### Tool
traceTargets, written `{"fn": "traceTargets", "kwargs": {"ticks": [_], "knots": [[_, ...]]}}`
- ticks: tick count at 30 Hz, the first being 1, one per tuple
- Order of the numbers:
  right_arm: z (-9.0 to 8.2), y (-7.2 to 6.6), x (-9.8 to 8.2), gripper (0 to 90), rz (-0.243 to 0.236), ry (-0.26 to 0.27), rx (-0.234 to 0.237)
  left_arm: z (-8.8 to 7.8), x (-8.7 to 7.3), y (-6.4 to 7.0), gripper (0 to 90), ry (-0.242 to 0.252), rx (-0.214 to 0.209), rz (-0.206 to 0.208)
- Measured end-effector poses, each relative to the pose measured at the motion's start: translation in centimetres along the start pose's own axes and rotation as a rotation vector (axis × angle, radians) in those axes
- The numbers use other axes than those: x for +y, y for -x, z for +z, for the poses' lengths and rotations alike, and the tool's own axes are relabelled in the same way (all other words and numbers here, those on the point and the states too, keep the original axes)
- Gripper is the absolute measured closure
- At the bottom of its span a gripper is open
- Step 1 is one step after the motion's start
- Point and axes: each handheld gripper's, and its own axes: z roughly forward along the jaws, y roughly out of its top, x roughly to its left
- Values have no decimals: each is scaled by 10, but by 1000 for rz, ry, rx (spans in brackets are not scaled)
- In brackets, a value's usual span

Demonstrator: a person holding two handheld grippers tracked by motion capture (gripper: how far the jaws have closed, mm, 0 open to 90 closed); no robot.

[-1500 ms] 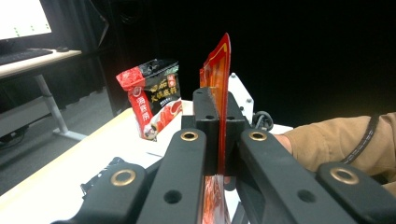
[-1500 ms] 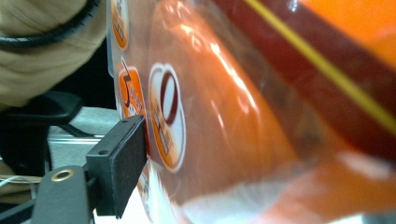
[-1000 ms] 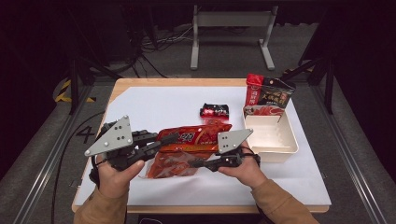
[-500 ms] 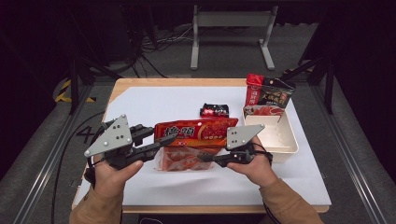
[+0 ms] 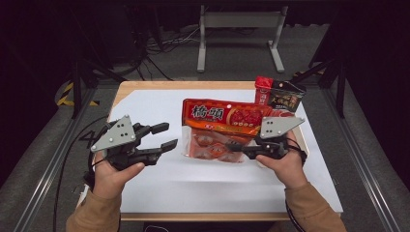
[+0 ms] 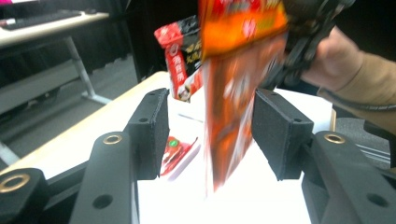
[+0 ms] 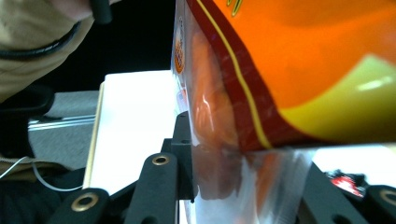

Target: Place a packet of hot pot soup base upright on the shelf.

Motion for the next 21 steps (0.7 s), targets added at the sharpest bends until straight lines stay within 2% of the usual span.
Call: {"fn": "traceTargets", "kwargs": {"ticks": [3,9,12,16,21], "knots": [[-13,5,1,704,23,15,-39,2,-6,-8,470,-12,-5,-23],[-35,14,2,704,59,39,-107,6,-18,-19,443,-47,23,-56],[-43,19,3,704,77,48,-126,9,-25,-25,431,-55,43,-76],[-52,26,3,705,85,25,-161,14,-35,-31,428,-70,53,-112],[-63,39,3,704,103,-12,-221,17,-43,-37,386,-84,93,-114]]}}
